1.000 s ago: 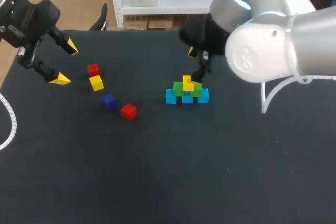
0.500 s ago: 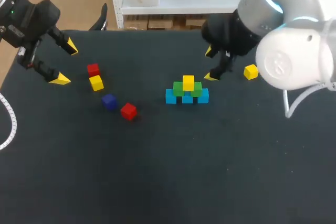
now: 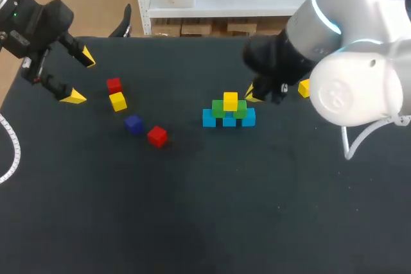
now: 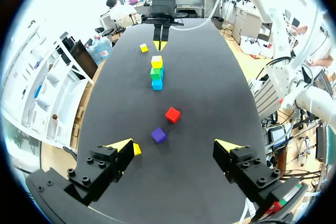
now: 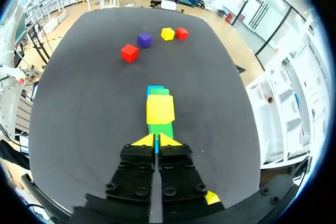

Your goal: Place the blue cubes, place green cubes on the blue cubes, place the yellow cubes on the green cubes, then place the red cubes on the yellow cubes, and place purple cube on the red cubes.

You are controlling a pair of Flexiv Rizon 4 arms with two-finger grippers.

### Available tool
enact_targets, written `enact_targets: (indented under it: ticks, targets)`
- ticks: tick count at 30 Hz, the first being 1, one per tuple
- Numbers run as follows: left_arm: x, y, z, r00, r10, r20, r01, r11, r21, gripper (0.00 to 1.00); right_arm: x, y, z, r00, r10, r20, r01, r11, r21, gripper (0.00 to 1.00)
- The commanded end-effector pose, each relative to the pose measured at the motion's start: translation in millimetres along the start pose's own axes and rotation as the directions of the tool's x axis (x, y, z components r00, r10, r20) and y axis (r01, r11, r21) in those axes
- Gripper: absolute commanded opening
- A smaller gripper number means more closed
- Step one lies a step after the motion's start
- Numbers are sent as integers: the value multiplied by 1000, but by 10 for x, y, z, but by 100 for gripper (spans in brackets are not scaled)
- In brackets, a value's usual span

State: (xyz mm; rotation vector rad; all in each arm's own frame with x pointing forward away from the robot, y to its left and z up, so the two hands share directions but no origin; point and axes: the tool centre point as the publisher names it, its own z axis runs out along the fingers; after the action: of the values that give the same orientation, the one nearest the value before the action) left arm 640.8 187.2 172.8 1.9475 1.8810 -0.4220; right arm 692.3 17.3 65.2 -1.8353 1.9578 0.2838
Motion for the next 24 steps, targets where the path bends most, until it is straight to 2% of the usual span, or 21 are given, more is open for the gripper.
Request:
enact_targets:
  ticks: [1, 24]
  targets:
    - [10, 4, -2, 1000, 3, 2, -3, 1000, 0, 100, -33, -35, 64, 1000, -1, 5, 2, 1000, -18, 0]
    - [10, 4, -2, 1000, 3, 2, -3, 1000, 0, 100, -82, -38, 154, 1000, -5, -3, 5, 999, -44, 0]
